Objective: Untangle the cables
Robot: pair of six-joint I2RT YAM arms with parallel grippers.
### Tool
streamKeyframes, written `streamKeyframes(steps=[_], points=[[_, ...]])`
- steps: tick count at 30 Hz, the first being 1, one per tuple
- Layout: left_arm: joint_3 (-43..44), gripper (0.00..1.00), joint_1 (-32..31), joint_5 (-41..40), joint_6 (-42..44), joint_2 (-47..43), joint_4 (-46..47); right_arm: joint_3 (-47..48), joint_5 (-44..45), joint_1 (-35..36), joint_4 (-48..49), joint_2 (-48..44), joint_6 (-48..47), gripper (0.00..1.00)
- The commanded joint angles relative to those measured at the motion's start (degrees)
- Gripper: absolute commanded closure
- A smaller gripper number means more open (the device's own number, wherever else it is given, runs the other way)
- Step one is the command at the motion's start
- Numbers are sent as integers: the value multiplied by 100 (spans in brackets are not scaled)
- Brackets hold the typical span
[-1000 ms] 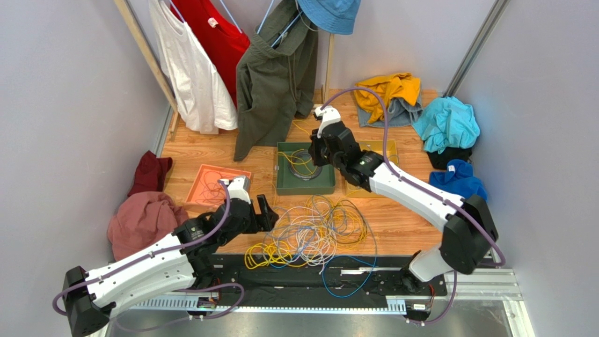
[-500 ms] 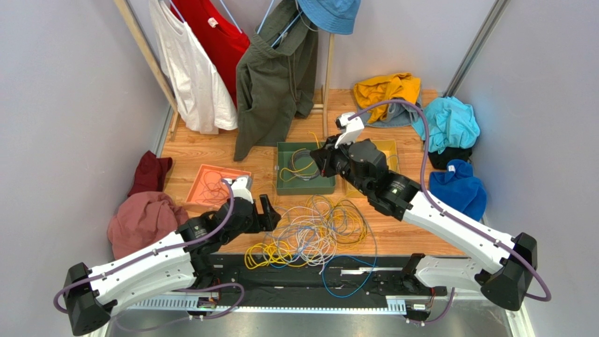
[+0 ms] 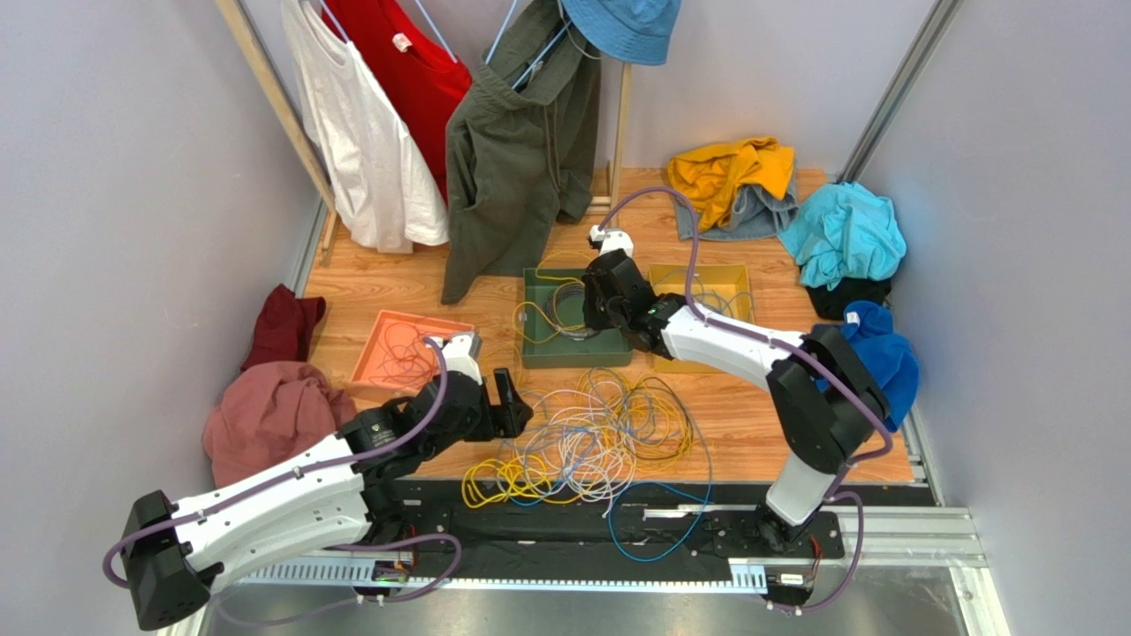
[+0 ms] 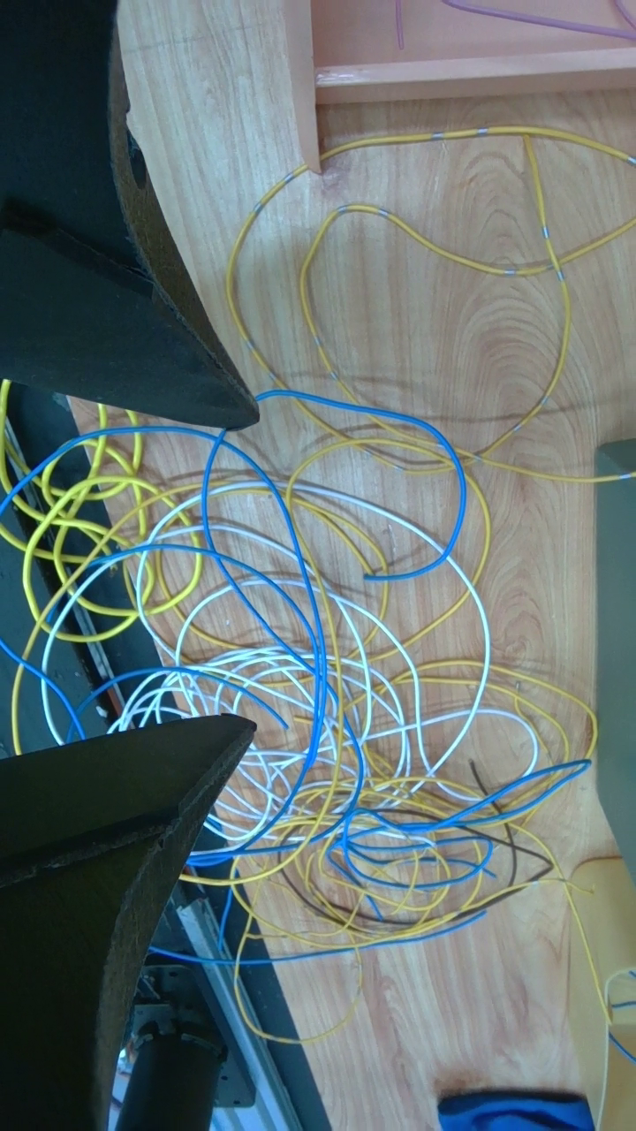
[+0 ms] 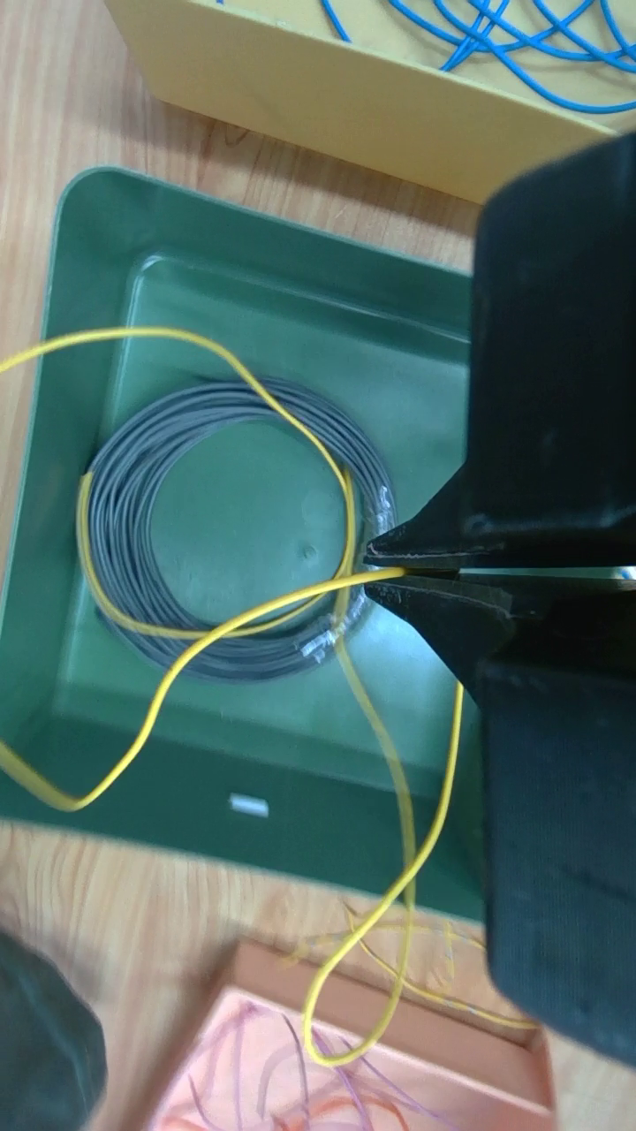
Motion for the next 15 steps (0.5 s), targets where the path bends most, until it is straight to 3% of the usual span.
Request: streamKeyframes(steps=[1, 10, 15], points=[[143, 12, -26, -96, 41, -203, -79, 294, -76, -104, 213, 127, 304, 100], [143, 12, -26, -184, 50, -247, -106, -84, 276, -131, 82, -101, 339, 100], [151, 12, -17, -105, 15, -186, -9, 353, 205, -148, -277, 205, 225, 100]])
